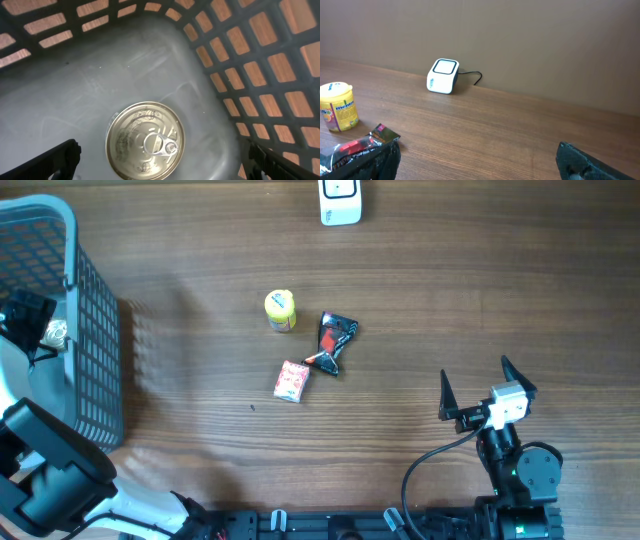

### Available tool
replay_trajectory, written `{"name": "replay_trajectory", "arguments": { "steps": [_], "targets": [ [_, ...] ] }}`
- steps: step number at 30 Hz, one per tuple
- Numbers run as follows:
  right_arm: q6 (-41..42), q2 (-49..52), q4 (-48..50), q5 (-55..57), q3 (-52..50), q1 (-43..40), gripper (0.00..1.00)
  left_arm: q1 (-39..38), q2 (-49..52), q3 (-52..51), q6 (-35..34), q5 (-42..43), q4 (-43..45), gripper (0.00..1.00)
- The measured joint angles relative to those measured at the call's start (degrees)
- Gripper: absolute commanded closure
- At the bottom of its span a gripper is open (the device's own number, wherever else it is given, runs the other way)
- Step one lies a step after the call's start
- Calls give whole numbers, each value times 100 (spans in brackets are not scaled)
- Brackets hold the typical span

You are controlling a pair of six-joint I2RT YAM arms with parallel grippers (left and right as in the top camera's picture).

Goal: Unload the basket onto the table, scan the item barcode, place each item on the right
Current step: 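Lower the left gripper onto the silver-lidded tin can and grasp it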

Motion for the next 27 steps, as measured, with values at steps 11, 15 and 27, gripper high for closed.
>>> {"name": "replay_trajectory", "arguments": {
  "steps": [11, 15, 27],
  "targets": [
    [0, 0, 0, 0, 0, 0, 0, -363, 120, 0, 2, -404, 37, 0],
    [0, 0, 0, 0, 0, 0, 0, -372, 262, 0, 0, -551, -22, 0],
    [0, 0, 0, 2, 0, 0, 0, -372, 719, 0, 0, -645, 42, 0]
  ]
}}
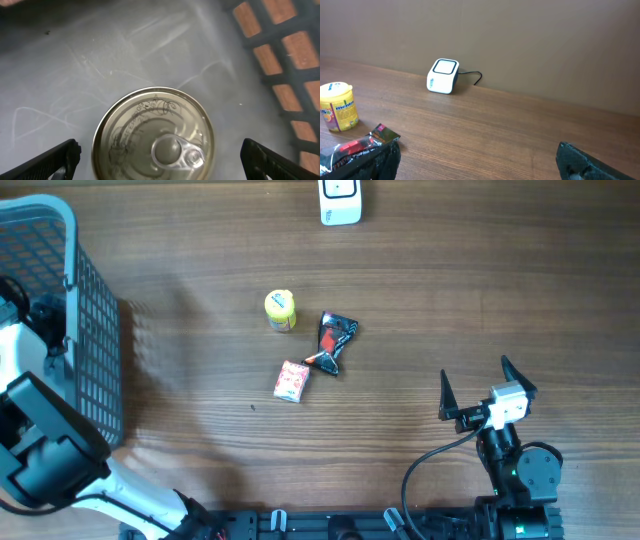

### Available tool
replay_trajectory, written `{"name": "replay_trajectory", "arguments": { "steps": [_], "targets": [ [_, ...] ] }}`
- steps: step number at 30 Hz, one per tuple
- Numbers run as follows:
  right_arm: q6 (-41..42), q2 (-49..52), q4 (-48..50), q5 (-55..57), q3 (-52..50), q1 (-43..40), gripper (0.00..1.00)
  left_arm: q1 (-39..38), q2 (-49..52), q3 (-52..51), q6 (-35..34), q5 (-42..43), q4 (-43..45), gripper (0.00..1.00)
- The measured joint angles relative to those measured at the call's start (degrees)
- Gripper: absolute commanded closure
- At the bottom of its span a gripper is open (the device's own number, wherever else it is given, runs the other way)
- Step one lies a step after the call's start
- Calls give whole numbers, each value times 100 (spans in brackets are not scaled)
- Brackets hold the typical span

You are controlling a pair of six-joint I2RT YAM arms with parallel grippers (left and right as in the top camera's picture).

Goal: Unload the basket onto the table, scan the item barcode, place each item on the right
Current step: 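Lower the left gripper onto the silver-lidded tin can and grasp it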

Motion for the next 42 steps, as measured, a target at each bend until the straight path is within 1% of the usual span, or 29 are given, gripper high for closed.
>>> {"name": "replay_trajectory", "arguments": {
  "steps": [4, 8, 9, 11, 12, 14, 18, 22, 32, 38, 42],
  "targets": [
    [0, 0, 0, -2, 0, 0, 0, 0, 249, 0, 22, -90, 44, 0],
    [0, 0, 0, -2, 0, 0, 0, 0, 269, 4, 22, -111, 199, 0],
    [0, 0, 0, -2, 0, 0, 0, 0, 275, 4, 22, -114, 243, 2],
    [0, 0, 0, -2, 0, 0, 0, 0, 293, 4, 20, -122, 291, 12],
    [0, 0, 0, -2, 0, 0, 0, 0, 293, 4, 22, -131, 297, 22],
    [0, 0, 0, -2, 0, 0, 0, 0, 304, 4, 24, -133, 299, 32],
    [0, 0, 0, -2, 0, 0, 0, 0, 317, 7, 63, -160, 302, 31],
    [0, 0, 0, -2, 0, 0, 0, 0, 317, 17, 61, -166, 271, 35],
    [0, 0, 0, -2, 0, 0, 0, 0, 297, 35, 63, -153, 192, 36],
    [0, 0, 0, -2, 0, 0, 0, 0, 188, 7, 61, 2, 109, 32],
    [0, 0, 0, -2, 0, 0, 0, 0, -83, -20, 59, 87, 81, 31]
  ]
}}
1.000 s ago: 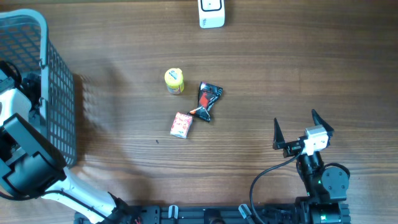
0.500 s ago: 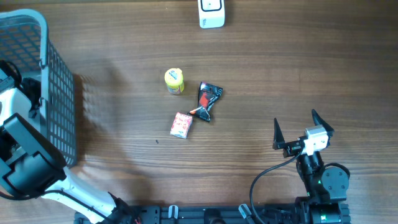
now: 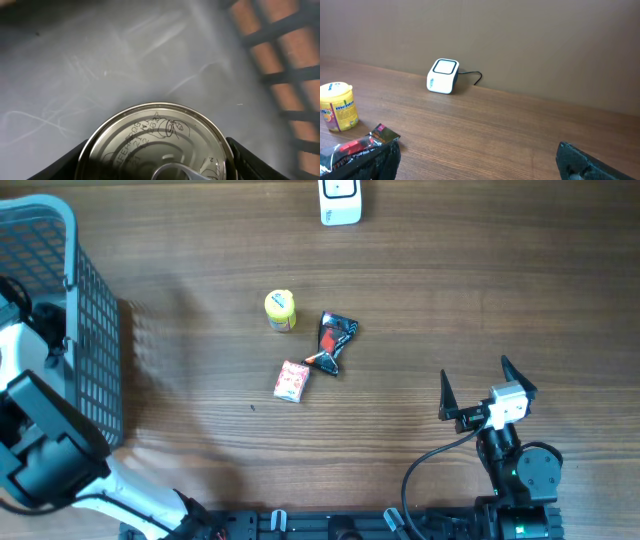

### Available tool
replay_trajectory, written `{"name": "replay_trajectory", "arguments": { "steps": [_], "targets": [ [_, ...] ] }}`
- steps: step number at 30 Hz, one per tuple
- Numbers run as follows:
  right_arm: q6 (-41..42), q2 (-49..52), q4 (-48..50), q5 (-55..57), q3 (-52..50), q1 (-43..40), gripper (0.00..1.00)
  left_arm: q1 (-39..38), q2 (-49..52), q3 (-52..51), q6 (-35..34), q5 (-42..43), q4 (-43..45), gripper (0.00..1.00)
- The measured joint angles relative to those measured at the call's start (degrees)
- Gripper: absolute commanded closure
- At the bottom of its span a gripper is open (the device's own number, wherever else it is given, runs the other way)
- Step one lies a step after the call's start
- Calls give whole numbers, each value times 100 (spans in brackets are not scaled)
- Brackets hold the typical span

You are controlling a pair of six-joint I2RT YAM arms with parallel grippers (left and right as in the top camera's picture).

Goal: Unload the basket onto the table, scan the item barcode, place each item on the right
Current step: 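Lower the left gripper onto the silver-lidded tin can and grasp it, then lift the tin can out and set it beside the yellow can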

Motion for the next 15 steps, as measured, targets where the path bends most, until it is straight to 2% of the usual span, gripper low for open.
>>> {"name": "replay_trajectory", "arguments": {
  "steps": [15],
  "targets": [
    [0, 0, 0, 0, 0, 0, 0, 0, -1567, -2, -103, 1104, 199, 30]
  ]
}}
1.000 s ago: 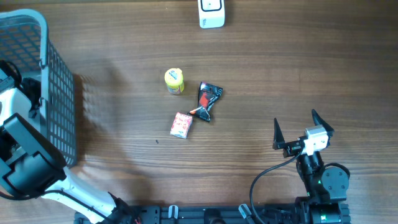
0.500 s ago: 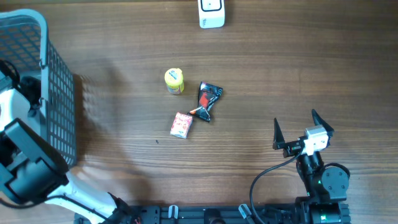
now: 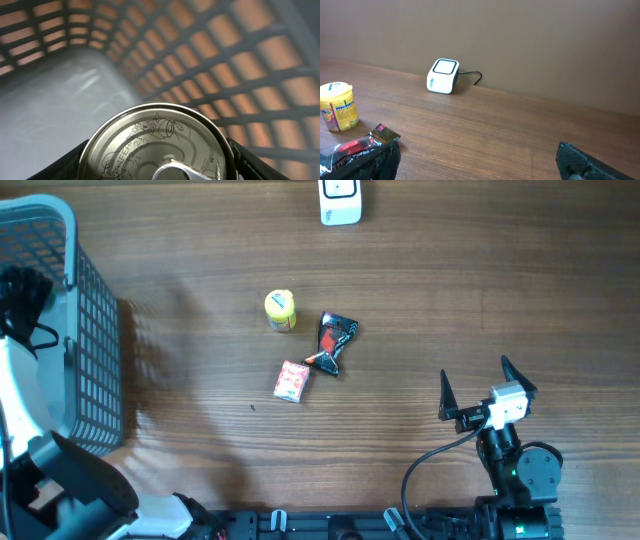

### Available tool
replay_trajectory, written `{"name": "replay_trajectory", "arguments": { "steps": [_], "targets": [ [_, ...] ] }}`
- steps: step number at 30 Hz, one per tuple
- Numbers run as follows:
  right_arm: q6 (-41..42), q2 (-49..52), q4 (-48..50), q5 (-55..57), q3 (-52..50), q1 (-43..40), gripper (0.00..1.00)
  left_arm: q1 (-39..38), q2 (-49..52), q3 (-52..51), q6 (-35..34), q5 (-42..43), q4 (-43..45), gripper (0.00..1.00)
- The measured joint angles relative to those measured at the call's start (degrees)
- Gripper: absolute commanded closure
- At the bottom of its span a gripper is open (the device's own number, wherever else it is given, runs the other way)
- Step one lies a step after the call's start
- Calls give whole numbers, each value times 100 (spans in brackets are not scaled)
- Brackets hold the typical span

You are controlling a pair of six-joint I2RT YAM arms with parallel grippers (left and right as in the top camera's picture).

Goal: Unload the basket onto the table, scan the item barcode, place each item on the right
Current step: 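Lift the tin can out and set it beside the yellow can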

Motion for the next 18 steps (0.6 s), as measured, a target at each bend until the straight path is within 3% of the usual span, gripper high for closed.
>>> {"name": "replay_trajectory", "arguments": {
  "steps": [18],
  "targets": [
    [0, 0, 0, 0, 0, 0, 0, 0, -981, 0, -817, 2164, 931, 28]
  ]
}}
